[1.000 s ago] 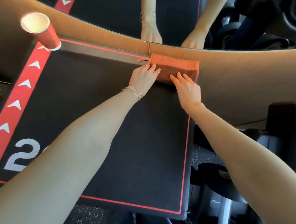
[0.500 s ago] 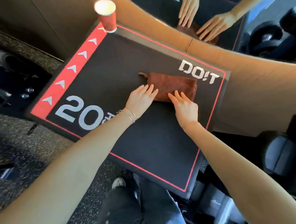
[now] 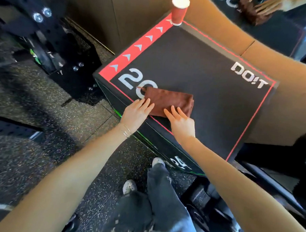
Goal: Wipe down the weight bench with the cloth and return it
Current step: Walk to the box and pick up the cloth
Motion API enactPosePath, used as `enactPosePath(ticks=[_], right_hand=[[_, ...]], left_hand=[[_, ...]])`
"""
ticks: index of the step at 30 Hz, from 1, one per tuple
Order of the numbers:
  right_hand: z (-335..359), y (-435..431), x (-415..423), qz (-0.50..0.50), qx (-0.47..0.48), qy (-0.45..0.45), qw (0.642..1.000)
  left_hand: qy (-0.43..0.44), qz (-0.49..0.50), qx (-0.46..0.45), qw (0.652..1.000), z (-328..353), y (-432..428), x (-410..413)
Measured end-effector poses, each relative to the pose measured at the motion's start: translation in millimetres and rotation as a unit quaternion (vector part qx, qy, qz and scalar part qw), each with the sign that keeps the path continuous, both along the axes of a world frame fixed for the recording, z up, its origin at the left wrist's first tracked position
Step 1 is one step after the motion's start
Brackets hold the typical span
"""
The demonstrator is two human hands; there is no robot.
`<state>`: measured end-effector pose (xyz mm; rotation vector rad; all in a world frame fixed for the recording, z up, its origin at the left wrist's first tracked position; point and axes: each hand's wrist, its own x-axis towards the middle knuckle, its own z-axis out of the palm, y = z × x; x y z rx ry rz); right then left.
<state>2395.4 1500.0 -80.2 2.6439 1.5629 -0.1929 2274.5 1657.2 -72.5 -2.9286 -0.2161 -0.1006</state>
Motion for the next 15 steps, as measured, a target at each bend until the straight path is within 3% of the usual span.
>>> enactPosePath(ticks=[5, 10, 15], right_hand=[[9.0, 10.5, -12.9, 0.121, 0.135, -0.051, 0.982], [15.0, 43.1, 19.4, 0.183, -0.024, 0.009, 0.983], [10.3, 61.1, 35.4, 0.227, -0.044, -0.005, 0.973]], left_hand=[[0.059, 0.055, -0.09, 0.993, -0.1, 12.8, -40.8], [0.053, 0.115, -0.102, 0.987, 6.3, 20.2, -58.0], [0.069, 0.165, -0.109, 0.978, -1.2, 23.7, -69.9]])
